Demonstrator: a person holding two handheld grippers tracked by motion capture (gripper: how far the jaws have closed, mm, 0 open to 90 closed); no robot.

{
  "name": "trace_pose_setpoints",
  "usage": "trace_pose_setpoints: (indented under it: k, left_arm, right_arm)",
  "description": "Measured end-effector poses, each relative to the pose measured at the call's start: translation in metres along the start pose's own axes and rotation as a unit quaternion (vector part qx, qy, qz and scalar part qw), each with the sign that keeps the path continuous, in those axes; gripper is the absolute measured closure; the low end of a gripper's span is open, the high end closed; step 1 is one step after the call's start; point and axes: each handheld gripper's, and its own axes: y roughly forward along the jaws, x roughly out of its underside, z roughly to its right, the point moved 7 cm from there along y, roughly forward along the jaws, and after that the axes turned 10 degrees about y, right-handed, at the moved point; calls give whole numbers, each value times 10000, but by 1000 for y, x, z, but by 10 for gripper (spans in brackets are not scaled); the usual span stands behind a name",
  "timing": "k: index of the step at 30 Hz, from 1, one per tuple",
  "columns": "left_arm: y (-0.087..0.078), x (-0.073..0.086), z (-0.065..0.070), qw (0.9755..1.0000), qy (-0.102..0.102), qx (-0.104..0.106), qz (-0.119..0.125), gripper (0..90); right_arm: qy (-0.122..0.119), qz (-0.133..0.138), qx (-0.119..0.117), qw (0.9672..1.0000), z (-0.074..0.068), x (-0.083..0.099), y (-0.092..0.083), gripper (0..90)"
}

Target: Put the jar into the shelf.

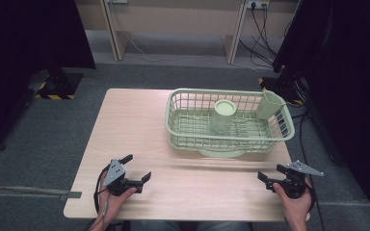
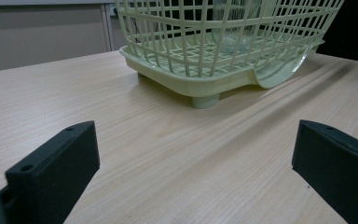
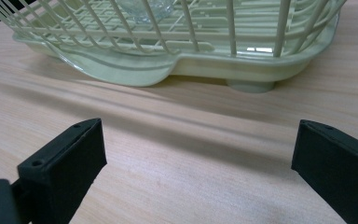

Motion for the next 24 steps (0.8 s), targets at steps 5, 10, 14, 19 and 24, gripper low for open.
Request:
trace_pose_setpoints:
  k: [5, 10, 14, 19, 24]
  left_arm:
    - [0, 0, 0, 10000, 4, -1, -4, 3]
    - [0, 0, 0, 10000, 3, -2, -9, 3]
    - [0, 0, 0, 10000, 6, -3, -10, 3]
    - [0, 0, 0, 10000, 10, 0, -14, 3]
    - [0, 0, 0, 10000, 6, 0, -11, 3]
  right_arm:
    - [39, -26, 16, 10000, 3, 5, 3, 30]
    - [73, -40, 25, 10000, 7, 9, 7, 30]
    - [102, -48, 32, 9999, 10, 12, 10, 30]
    - [117, -46, 39, 9999, 11, 15, 11, 30]
    - [122, -42, 48, 9999, 12, 16, 12, 30]
